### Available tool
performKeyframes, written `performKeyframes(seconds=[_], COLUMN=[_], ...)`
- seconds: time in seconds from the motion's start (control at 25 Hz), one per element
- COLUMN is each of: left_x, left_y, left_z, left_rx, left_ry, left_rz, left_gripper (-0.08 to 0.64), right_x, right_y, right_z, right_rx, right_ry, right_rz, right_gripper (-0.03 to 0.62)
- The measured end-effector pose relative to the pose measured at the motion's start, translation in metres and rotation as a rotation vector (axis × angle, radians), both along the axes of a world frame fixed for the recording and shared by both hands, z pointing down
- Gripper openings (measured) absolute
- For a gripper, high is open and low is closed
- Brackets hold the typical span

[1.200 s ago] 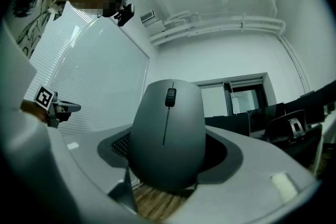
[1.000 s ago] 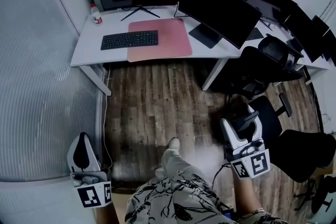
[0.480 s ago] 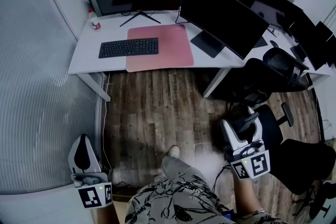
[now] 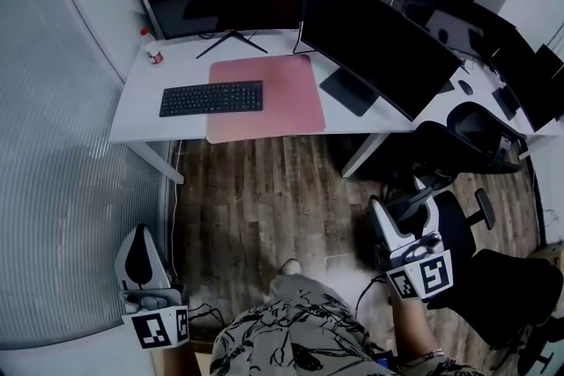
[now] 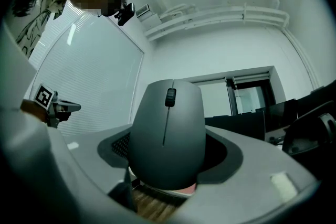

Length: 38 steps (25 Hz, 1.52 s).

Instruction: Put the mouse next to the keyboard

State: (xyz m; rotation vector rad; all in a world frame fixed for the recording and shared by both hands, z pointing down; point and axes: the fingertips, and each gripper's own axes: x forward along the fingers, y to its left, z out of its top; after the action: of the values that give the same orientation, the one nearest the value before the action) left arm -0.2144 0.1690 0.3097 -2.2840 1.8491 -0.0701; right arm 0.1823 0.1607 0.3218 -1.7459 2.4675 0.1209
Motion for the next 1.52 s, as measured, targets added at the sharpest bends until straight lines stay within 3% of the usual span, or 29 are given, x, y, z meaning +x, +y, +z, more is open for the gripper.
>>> performKeyframes(seconds=[0.4,0.8,1.04,1.52], left_x=[0.023,0.007,-0.001,-0.010], left_y=[-0.036,-0.062,-0.110,-0.207], left_z=[-0.005,0.009,0.004,0.013], left_rx=[-0.002,-0.033,-0.007,-0.039], left_ry=[0.017,0.020,0.024,0.046], left_rz=[-0.023,-0.047,0.003,0.095], left_gripper=[-0.003,-0.003,-0.003,-0.003], right_x=[0.019,0.005,-0.002,-0.013], right_y=[-0.050,-0.080,-0.101,-0.165], right_z=[-0.002,0.007,0.007,0.011], right_rx=[-0.013,-0.029,-0.027,-0.074], right_ry=[-0.006,0.017,0.035,0.031], right_rz=[-0.024,-0.036,0.010,0.109], right_gripper=[0.327,0.327,0.327,0.327])
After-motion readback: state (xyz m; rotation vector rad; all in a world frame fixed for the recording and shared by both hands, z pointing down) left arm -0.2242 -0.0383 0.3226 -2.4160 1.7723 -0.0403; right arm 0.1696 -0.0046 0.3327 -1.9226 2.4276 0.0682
